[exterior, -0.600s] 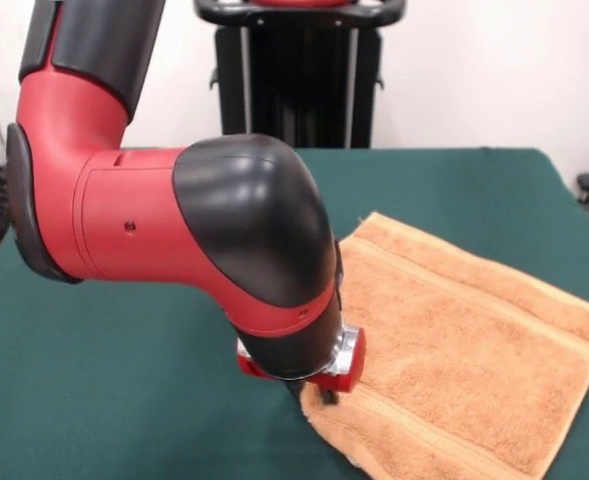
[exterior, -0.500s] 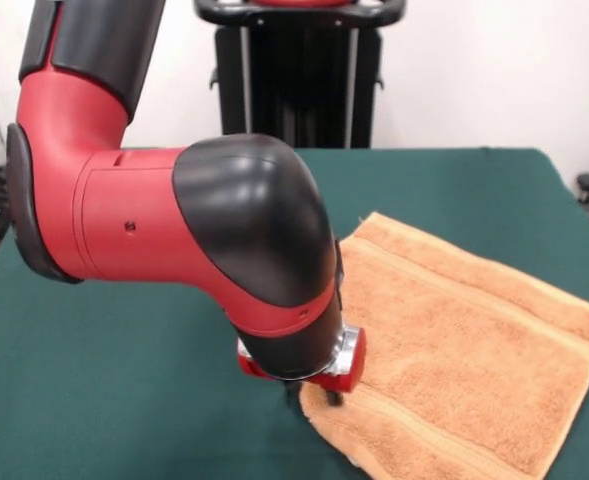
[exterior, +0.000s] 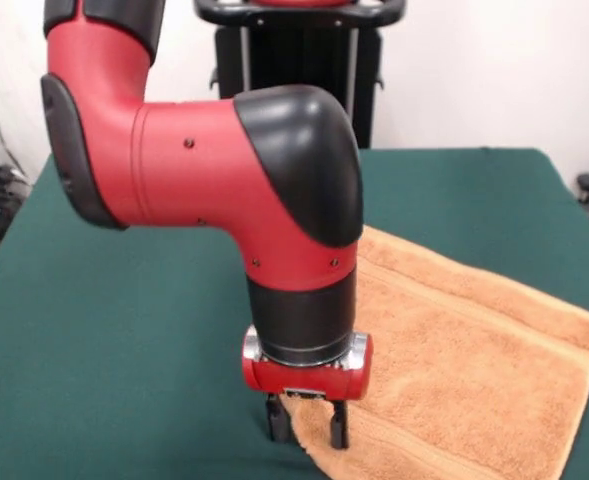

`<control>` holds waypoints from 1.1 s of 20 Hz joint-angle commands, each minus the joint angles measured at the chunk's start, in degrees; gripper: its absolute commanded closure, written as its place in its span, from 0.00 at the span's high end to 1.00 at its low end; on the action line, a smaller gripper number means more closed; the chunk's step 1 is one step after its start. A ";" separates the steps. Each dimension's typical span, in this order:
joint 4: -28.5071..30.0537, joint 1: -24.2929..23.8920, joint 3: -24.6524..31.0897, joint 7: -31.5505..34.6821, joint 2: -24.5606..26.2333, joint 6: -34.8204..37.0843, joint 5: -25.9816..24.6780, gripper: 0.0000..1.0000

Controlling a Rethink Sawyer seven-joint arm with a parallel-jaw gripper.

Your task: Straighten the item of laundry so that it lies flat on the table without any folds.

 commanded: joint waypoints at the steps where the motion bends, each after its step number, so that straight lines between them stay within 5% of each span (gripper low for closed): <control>1: 4.28 -2.27 0.41 -1.29 -1.68 -17.66 -6.43 1.00; 2: 4.05 -2.74 1.14 -1.62 -1.45 -17.55 -6.79 0.00; 22: 6.97 -1.38 -1.87 3.08 -4.58 -16.87 -7.96 0.00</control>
